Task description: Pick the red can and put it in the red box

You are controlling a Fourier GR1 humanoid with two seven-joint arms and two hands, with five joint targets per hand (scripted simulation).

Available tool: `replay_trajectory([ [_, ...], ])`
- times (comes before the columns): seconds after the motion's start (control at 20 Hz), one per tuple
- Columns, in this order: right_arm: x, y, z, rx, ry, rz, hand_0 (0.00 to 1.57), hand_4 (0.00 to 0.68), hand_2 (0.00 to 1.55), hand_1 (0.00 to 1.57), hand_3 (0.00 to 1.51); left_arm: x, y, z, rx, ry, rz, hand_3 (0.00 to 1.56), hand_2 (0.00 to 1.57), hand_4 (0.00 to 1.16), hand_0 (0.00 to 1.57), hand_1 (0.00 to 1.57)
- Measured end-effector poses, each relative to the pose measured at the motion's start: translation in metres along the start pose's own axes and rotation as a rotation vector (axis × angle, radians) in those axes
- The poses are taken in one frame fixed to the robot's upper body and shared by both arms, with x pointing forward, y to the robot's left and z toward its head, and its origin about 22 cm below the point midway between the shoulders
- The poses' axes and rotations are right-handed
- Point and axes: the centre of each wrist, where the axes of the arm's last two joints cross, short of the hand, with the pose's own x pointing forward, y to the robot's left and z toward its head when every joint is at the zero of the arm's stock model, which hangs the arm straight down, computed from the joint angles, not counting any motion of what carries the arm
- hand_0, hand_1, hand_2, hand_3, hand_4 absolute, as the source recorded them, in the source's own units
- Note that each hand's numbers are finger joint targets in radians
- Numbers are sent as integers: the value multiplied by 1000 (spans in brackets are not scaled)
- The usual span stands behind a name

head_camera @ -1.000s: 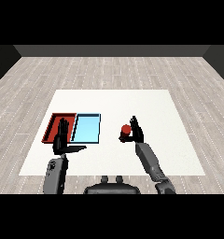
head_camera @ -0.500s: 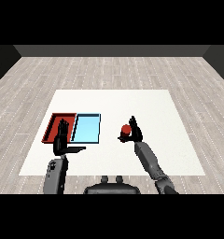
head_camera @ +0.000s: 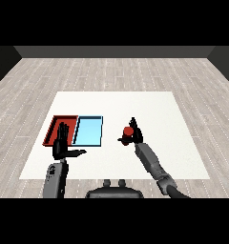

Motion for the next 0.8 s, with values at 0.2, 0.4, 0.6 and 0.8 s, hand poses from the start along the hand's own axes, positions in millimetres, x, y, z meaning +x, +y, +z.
replay_trajectory([
  [0.2, 1, -1, 0, -20, 14, 1, 1309, 301, 1379, 1309, 1351, -1, -5, -3, 1, -6, -3, 0, 0, 0, 0, 0],
  [0.4, 4, 6, -5, -45, 21, 50, 1488, 663, 1466, 1488, 1441, 1, -6, -1, 0, -4, -9, 0, 0, 0, 0, 0],
  [0.6, 13, 7, -4, -63, 14, 98, 1487, 661, 1462, 1487, 1436, 1, -11, -4, -7, -8, -10, 0, 0, 0, 0, 0],
  [0.8, 11, 10, -2, -51, 1, 142, 1459, 643, 1452, 1459, 1421, -4, -10, -1, -5, -5, -23, 0, 0, 0, 0, 0],
])
